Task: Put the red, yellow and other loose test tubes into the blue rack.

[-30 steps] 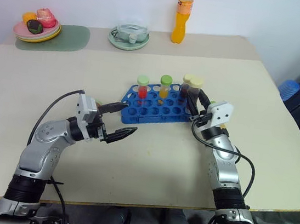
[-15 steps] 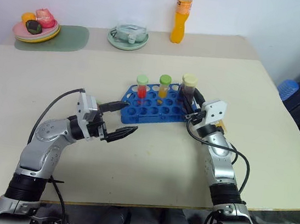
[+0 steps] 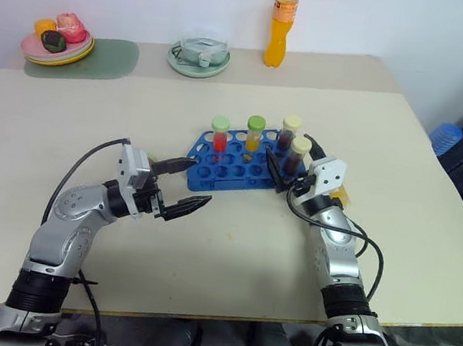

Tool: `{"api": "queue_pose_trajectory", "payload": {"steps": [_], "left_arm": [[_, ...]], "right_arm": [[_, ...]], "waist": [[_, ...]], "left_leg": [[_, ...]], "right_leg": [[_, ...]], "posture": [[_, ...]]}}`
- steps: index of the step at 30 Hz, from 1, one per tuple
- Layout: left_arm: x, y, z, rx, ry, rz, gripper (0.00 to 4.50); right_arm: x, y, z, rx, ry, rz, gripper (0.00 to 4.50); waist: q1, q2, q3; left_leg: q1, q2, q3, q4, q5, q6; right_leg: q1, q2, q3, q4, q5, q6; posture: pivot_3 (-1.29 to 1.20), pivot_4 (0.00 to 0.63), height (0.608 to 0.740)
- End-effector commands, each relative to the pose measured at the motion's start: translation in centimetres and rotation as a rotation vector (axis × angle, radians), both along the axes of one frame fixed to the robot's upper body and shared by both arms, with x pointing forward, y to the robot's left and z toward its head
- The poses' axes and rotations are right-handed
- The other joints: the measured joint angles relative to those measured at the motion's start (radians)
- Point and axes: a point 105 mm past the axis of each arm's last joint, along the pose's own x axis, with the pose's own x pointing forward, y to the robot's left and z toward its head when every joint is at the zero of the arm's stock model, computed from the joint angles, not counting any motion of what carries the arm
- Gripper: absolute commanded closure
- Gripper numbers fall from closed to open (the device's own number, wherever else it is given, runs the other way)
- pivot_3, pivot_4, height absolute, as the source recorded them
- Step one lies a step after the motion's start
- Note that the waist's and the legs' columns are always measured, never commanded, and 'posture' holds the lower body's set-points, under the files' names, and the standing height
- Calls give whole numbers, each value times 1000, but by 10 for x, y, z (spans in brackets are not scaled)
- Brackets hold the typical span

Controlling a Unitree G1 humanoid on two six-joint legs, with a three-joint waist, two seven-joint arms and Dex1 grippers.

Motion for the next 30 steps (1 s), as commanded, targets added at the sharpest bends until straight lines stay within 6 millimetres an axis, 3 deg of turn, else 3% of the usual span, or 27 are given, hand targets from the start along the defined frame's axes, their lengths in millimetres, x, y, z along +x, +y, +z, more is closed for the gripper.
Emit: {"api": "queue_pose_trajectory", "payload": {"steps": [1, 11, 17, 23, 30], "left_arm": [[-1, -4, 9, -7, -38, -14, 0], [2, -11, 6, -21, -38, -39, 0], [3, -15, 3, -20, -38, -63, 0], [3, -17, 0, -12, -42, -74, 0], [2, -20, -1, -14, -41, -88, 0]], "right_arm": [[-7, -6, 14, -23, -62, -1, 52], [-41, -26, 23, -221, 86, 40, 52], [-56, -51, 33, -333, 354, -25, 52], [-41, -77, 40, -261, 633, -80, 52], [-8, -108, 35, -218, 957, -240, 52]], "waist": [[-1, 0, 0], [5, 0, 0], [10, 0, 0], [22, 0, 0], [27, 0, 0]], "left_leg": [[0, 0, 0, 0, 0, 0], [-1, 0, 0, 0, 0, 0], [-2, 0, 0, 1, 0, 0], [-1, 0, 1, 1, 0, 0], [-3, 0, 1, 2, -1, 1]], "right_leg": [[0, 0, 0, 0, 0, 0], [0, 0, 0, 0, 0, 0], [0, -1, 0, 0, 0, 0], [0, -1, 0, -1, 0, 0], [0, -2, 0, -2, 0, 0]], "posture": [[0, 150, 740], [0, 150, 740], [0, 150, 740], [0, 150, 740], [0, 150, 740]]}}
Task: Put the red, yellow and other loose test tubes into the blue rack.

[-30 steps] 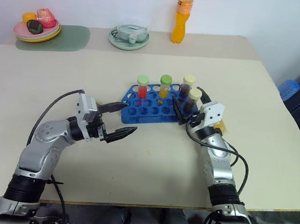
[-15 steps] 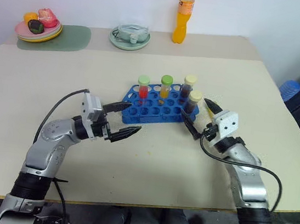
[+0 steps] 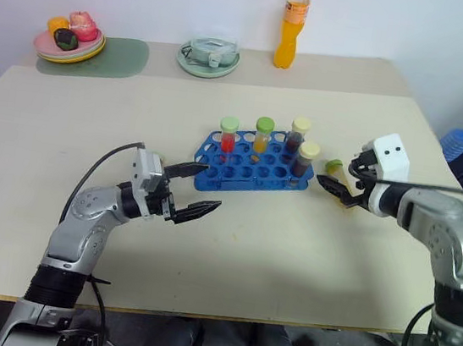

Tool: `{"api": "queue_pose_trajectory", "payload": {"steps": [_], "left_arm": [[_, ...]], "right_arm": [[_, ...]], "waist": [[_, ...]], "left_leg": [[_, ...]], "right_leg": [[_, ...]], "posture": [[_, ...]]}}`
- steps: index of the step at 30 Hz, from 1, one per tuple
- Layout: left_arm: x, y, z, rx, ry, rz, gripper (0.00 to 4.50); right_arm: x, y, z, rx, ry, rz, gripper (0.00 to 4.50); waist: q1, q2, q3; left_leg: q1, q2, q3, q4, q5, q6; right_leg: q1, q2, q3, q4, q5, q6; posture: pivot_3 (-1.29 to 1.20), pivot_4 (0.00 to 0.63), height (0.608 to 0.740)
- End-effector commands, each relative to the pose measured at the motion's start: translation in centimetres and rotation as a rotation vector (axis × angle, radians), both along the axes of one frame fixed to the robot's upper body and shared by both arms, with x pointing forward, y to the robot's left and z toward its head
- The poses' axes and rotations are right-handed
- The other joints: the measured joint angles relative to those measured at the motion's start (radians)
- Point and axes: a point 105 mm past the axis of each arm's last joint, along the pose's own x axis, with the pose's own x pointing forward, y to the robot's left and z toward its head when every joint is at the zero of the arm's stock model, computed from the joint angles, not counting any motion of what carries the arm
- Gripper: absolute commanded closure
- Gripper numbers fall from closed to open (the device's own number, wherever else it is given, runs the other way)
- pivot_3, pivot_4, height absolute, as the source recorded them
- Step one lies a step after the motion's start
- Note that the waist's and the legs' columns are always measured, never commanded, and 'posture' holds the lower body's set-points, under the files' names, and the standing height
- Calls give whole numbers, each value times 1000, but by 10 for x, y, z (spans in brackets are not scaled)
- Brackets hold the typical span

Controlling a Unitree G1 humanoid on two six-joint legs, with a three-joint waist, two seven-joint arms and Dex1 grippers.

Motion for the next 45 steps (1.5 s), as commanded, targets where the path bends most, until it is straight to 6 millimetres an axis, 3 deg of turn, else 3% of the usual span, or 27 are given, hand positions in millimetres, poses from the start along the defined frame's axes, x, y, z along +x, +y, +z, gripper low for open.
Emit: {"api": "queue_pose_trajectory", "payload": {"steps": [1, 7, 14, 31, 33, 37, 45], "left_arm": [[-1, -4, 8, -1, -45, -19, 0], [-7, -4, 8, 1, -42, -44, 0], [-17, -4, 5, 22, -33, -85, 0], [-24, -7, 1, 53, -26, -111, 0], [-25, -8, 0, 53, -25, -111, 0], [-26, -8, -1, 54, -21, -112, 0], [-28, -9, -2, 54, -14, -133, 0]], "right_arm": [[11, -12, 8, 15, 88, -88, 52], [29, -19, 11, -13, 190, -107, 52], [33, -11, 3, 25, 273, -67, 52], [49, -19, -21, -83, 354, -65, 52], [49, -19, -24, -102, 363, -52, 812], [47, -18, -30, -136, 373, -22, 2749], [45, -25, -33, -177, 365, -8, 2749]], "waist": [[0, 0, 0], [-3, 0, 0], [-2, 0, 0], [-5, 0, 0], [-5, 0, 0], [-8, 0, 0], [-9, 0, 0]], "left_leg": [[0, 0, 0, 0, 0, 0], [0, 0, 0, -1, 0, 0], [-1, 0, 0, 0, 0, 0], [-1, 0, 1, 0, 0, 0], [-1, 0, 1, 0, 0, 0], [-1, 0, 0, 0, 0, 0], [-1, 0, 0, 0, 0, 0]], "right_leg": [[0, 0, 0, 0, 0, 0], [-1, 0, 0, 0, 0, 0], [-1, 0, 0, 0, 0, 0], [-2, 0, 0, 0, 0, 0], [-2, 0, 0, 0, 0, 0], [-2, 0, 0, 1, 0, 0], [-2, 0, 0, 1, 0, 0]], "posture": [[0, 150, 740], [0, 150, 740], [0, 150, 740], [0, 150, 740], [0, 150, 740], [0, 150, 740], [0, 150, 740]]}}
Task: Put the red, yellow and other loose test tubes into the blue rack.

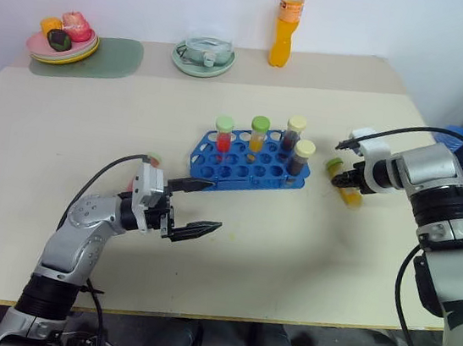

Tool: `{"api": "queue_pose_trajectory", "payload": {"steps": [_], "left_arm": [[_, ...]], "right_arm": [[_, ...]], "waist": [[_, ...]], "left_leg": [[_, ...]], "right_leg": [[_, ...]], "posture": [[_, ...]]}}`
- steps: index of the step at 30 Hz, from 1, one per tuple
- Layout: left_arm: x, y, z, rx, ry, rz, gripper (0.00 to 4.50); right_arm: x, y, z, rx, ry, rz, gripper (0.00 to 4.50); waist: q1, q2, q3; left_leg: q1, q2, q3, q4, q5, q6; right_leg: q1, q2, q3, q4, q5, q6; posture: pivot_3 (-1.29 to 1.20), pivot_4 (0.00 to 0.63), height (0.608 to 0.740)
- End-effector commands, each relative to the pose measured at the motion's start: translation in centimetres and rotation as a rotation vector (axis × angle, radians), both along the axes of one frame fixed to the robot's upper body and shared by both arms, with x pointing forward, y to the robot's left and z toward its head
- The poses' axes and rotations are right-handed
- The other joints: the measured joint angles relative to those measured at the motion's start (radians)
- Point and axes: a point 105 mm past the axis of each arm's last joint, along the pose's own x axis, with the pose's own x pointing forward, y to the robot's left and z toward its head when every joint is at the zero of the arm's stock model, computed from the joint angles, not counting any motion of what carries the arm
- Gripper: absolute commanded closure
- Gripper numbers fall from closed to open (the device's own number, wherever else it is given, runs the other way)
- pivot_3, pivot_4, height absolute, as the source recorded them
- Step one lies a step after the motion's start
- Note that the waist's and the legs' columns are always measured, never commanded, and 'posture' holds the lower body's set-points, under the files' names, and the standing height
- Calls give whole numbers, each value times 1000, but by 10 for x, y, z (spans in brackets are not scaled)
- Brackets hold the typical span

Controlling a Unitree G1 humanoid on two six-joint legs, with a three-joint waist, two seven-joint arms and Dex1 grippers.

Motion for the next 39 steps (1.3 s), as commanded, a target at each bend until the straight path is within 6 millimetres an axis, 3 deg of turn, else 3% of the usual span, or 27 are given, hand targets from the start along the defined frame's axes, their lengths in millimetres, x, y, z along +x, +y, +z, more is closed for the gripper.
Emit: {"api": "queue_pose_trajectory", "payload": {"steps": [1, 6, 13, 16, 20, 23, 30, 35, 39], "left_arm": [[-5, -3, 5, -1, -26, -32, 0], [-4, -3, 5, 4, -26, -35, 0], [-1, -2, 4, 9, -24, -33, 0], [0, -2, 4, 8, -24, -36, 0], [8, -1, 6, -24, -28, 2, 0], [13, 2, 6, -48, -23, 36, 0], [18, 7, 9, -88, -18, 92, 0], [20, 10, 10, -100, -19, 118, 0], [19, 12, 11, -98, -15, 123, 0]], "right_arm": [[-4, -4, -5, -14, 8, 11, 2749], [-20, -9, -3, -27, 4, 64, 2749], [-70, -4, -8, -27, 37, 201, 2749], [-89, 6, -8, -11, 44, 260, 2749], [-111, 48, 1, 107, -56, 452, 2749], [-117, 84, 16, 265, -265, 601, 2749], [-118, 129, 48, 600, -650, 723, 2749], [-110, 147, 48, 631, -762, 696, 2749], [-111, 151, 37, 583, -708, 693, 2749]], "waist": [[0, 0, 0], [11, 0, 0], [14, 0, 0], [11, 0, 0], [9, 0, 0], [10, 0, 0], [9, -1, 0], [8, -1, 0], [9, 0, 0]], "left_leg": [[0, 0, 0, 0, 0, 0], [0, 0, 0, 0, 0, 0], [-2, 0, -2, 1, 0, 0], [-2, 0, -2, 1, 0, 0], [-2, 0, -1, 1, 0, 0], [-2, 1, -1, 1, 0, 0], [1, 0, -1, 1, 0, 0], [2, 0, -1, 1, 0, 0], [2, 0, -1, 1, 0, 0]], "right_leg": [[0, 0, 0, 0, 0, 0], [0, 0, 0, 0, 0, 0], [0, 0, -2, -1, 0, 0], [0, 0, -2, -1, 0, 0], [0, 0, -2, 0, 0, 0], [0, 0, -2, 0, 0, 0], [2, 0, -2, 0, 0, 0], [2, 0, -2, 0, 0, 0], [2, 0, -2, 0, 0, 0]], "posture": [[0, 150, 740], [0, 150, 740], [0, 150, 740], [0, 150, 740], [0, 150, 740], [0, 150, 740], [0, 150, 740], [0, 150, 740], [0, 150, 740]]}}
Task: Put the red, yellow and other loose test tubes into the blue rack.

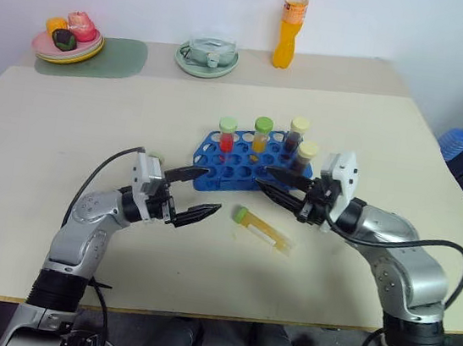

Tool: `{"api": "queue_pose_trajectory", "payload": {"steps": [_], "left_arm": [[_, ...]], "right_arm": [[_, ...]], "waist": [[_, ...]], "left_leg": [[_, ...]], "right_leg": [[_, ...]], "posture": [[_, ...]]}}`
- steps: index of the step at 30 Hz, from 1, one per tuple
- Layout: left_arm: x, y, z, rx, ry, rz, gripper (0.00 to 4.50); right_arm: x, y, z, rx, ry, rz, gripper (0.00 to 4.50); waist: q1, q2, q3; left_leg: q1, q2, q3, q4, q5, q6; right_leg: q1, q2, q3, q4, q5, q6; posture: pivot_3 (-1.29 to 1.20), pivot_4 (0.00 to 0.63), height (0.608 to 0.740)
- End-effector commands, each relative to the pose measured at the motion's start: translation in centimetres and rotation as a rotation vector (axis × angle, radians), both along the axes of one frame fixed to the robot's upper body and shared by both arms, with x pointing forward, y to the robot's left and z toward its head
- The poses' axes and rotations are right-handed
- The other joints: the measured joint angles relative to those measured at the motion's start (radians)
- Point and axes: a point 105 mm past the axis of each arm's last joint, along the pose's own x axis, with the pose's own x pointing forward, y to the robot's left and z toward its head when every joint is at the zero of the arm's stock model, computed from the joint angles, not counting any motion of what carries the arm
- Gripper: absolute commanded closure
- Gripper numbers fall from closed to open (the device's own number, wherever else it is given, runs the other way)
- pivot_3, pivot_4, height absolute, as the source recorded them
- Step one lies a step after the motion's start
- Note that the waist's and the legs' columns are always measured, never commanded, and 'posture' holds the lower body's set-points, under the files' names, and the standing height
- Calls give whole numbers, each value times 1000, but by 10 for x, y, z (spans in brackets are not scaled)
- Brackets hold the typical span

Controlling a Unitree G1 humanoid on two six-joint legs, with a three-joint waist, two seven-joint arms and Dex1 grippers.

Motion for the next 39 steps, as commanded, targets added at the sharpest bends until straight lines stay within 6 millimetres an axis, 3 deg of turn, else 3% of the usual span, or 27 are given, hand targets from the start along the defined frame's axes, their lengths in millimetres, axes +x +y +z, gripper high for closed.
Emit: {"api": "queue_pose_trajectory", "payload": {"steps": [1, 3, 8, 11, 15, 20, 30, 39], "left_arm": [[-2, 5, 8, -14, -25, 6, 0], [-3, 7, 6, 1, -21, -1, 0], [-5, 12, 1, 28, -12, -4, 0], [-6, 12, -1, 37, -5, -11, 0], [-7, 12, -1, 39, -2, -13, 0], [-9, 10, -1, 54, -2, -17, 0], [-14, 15, -1, 117, -15, -43, 0], [-17, 14, -5, 114, -3, -47, 0]], "right_arm": [[-5, -2, -5, -91, 38, -10, 2749], [-15, -5, -19, -215, 168, 15, 2749], [-27, -12, -22, -320, 274, 59, 2749], [-29, -13, -23, -354, 291, 64, 1893], [-29, -13, -27, -376, 332, 34, 31], [-19, -24, -38, -514, 406, -96, 31], [-3, -9, -37, -587, 471, -134, 31], [-3, 1, -40, -672, 491, -124, 31]], "waist": [[1, 0, 0], [3, 0, 0], [-3, 0, 0], [1, 0, 0], [2, 0, 0], [1, 0, 0], [1, 0, 0], [0, 0, 0]], "left_leg": [[0, 0, 0, 0, 0, 0], [0, 0, 0, 0, 0, 0], [0, 1, 0, 0, 0, 0], [0, 1, 0, 0, 0, 0], [0, 0, 0, 0, 0, 0], [-1, 0, 0, 0, 0, 0], [-1, 0, 0, 0, 0, 0], [-1, 0, 0, 0, 0, 0]], "right_leg": [[0, 0, 0, 0, 0, 0], [0, 0, 0, 0, 0, 0], [0, 0, 0, 0, 0, 0], [0, 0, 0, -1, 0, 0], [1, 0, 0, -1, 0, 0], [0, 0, 0, -1, 0, 0], [0, 0, 0, -1, 0, 0], [-1, 0, 0, -1, 0, 0]], "posture": [[0, 150, 740], [0, 150, 740], [0, 150, 740], [0, 150, 740], [0, 150, 740], [0, 150, 740], [0, 150, 740], [0, 150, 740]]}}
